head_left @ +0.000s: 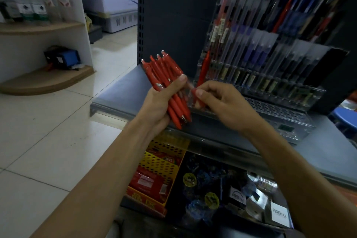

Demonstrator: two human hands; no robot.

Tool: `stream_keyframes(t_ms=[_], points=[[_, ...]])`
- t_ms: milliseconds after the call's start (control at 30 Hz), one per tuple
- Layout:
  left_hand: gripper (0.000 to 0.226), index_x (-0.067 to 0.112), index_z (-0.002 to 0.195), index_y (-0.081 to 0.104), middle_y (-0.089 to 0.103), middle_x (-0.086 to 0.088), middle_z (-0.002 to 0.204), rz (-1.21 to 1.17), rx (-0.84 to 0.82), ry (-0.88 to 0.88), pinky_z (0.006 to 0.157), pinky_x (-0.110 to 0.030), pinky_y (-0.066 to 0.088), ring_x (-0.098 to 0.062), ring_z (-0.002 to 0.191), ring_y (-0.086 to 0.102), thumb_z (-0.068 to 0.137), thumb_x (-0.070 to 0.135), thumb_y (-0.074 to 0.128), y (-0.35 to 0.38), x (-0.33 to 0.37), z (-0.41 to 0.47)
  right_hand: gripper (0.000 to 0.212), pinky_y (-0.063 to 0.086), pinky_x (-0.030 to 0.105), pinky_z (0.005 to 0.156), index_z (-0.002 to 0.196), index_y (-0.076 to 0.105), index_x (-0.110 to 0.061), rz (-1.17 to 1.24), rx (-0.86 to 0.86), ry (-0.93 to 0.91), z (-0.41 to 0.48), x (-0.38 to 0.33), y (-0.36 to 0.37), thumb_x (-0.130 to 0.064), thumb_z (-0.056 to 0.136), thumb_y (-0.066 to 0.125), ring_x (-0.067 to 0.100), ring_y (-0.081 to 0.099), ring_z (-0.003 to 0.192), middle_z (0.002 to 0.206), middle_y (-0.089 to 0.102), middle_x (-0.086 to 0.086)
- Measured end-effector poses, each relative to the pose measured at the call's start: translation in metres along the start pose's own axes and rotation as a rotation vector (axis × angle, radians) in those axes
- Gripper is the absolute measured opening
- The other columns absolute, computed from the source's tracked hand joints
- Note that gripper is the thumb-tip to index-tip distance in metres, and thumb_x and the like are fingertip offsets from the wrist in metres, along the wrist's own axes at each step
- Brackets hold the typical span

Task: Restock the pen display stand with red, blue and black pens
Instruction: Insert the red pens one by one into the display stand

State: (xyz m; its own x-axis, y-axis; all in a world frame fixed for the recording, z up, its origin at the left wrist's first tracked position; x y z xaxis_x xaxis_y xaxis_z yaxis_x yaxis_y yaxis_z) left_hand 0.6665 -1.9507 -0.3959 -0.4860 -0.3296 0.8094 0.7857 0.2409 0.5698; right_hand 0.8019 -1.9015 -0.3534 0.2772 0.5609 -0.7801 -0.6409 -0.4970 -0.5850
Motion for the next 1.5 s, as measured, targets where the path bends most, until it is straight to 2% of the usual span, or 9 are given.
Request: stream_keyframes(t_ms=[133,267,500,633,767,867,1033,1367,1500], points=[[0.007,0.013,0.085,0.061,0.061,0.0,0.072,-0.039,0.075,-0.024,0.062,-0.026,0.055,-0.014,0.064,0.062,0.086,0.018,0.067,-0.009,0.001,0.003,0.014,0.047,0.01,0.067,0.094,0.063,-0.014,0.115,0.127,0.014,0.003,-0.002,-0.011,-0.015,0.1,0.05,-0.001,0.065,0.072,0.08,0.073,-0.003],[0.016,0.014,0.089,0.061,0.062,0.001,0.072,-0.028,0.059,-0.056,0.061,-0.025,0.054,-0.013,0.065,0.063,0.079,0.022,0.071,-0.014,0.001,0.003,0.019,0.051,0.012,0.071,0.115,0.062,-0.01,0.08,0.263,0.005,0.007,-0.005,-0.017,-0.014,0.099,0.052,-0.003,0.068,0.077,0.084,0.074,-0.005],[0.016,0.015,0.088,0.062,0.063,0.002,0.071,-0.01,0.051,-0.083,0.061,-0.026,0.053,-0.013,0.065,0.064,0.078,0.024,0.072,-0.018,-0.001,0.003,0.003,0.059,0.044,0.076,0.095,0.061,-0.02,-0.038,0.448,0.062,0.025,0.0,-0.02,-0.018,0.093,0.062,0.018,0.069,0.079,0.084,0.068,0.003],[0.011,0.014,0.088,0.062,0.062,0.001,0.07,-0.018,0.059,-0.078,0.061,-0.025,0.054,-0.013,0.064,0.064,0.084,0.02,0.069,-0.018,-0.002,0.003,0.005,0.06,0.034,0.074,0.089,0.061,-0.019,-0.087,0.511,0.112,0.029,0.009,-0.016,-0.019,0.091,0.066,0.017,0.069,0.077,0.079,0.066,0.001],[0.009,0.013,0.087,0.062,0.062,0.001,0.069,-0.031,0.075,-0.074,0.062,-0.024,0.054,-0.013,0.064,0.063,0.084,0.018,0.069,-0.015,-0.002,0.004,0.008,0.046,0.015,0.06,0.088,0.062,-0.02,-0.251,0.509,0.124,0.028,0.012,-0.011,-0.027,0.089,0.068,0.002,0.059,0.067,0.073,0.062,-0.01],[0.006,0.014,0.088,0.063,0.062,0.0,0.071,-0.043,0.065,-0.089,0.063,-0.025,0.055,-0.014,0.066,0.064,0.085,0.016,0.068,-0.014,-0.003,0.004,0.011,0.052,0.027,0.071,0.079,0.062,-0.027,-0.372,0.449,0.159,0.028,0.014,-0.007,-0.03,0.085,0.071,0.001,0.058,0.067,0.067,0.059,-0.015],[0.01,0.015,0.094,0.063,0.066,-0.002,0.073,-0.033,0.021,-0.111,0.064,-0.027,0.057,-0.016,0.069,0.068,0.085,0.011,0.066,-0.011,-0.007,0.004,0.023,0.049,0.051,0.092,0.065,0.06,-0.032,-0.408,0.383,0.248,0.028,0.017,-0.003,-0.045,0.083,0.068,0.022,0.066,0.087,0.066,0.06,-0.015],[0.02,0.009,0.091,0.06,0.063,-0.004,0.069,-0.012,-0.06,-0.126,0.064,-0.025,0.056,-0.012,0.064,0.065,0.078,0.019,0.07,-0.003,-0.012,0.002,0.021,0.048,0.048,0.09,0.078,0.06,-0.027,-0.515,0.463,0.119,0.029,0.013,-0.002,-0.045,0.089,0.063,0.021,0.065,0.081,0.069,0.06,-0.009],[0.02,0.011,0.099,0.061,0.065,-0.003,0.072,-0.021,-0.084,-0.143,0.065,-0.026,0.055,-0.014,0.069,0.066,0.081,0.011,0.068,-0.001,-0.013,0.001,0.011,0.052,0.033,0.075,0.091,0.067,-0.022,-0.366,0.585,0.005,0.008,0.01,-0.001,-0.031,0.093,0.06,0.011,0.059,0.071,0.07,0.06,-0.01]])
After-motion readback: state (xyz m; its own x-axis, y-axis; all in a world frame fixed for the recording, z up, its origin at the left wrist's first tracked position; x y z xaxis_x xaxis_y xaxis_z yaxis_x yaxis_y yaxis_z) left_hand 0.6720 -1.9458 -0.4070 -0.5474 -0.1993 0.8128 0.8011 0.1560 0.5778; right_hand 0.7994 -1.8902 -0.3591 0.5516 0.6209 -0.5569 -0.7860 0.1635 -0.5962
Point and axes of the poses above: each hand's wrist, its own z-axis towards the middle knuckle, its own y-axis out of the palm, x = y × z, the point moved 3 cm from there along z, towards the middle knuckle
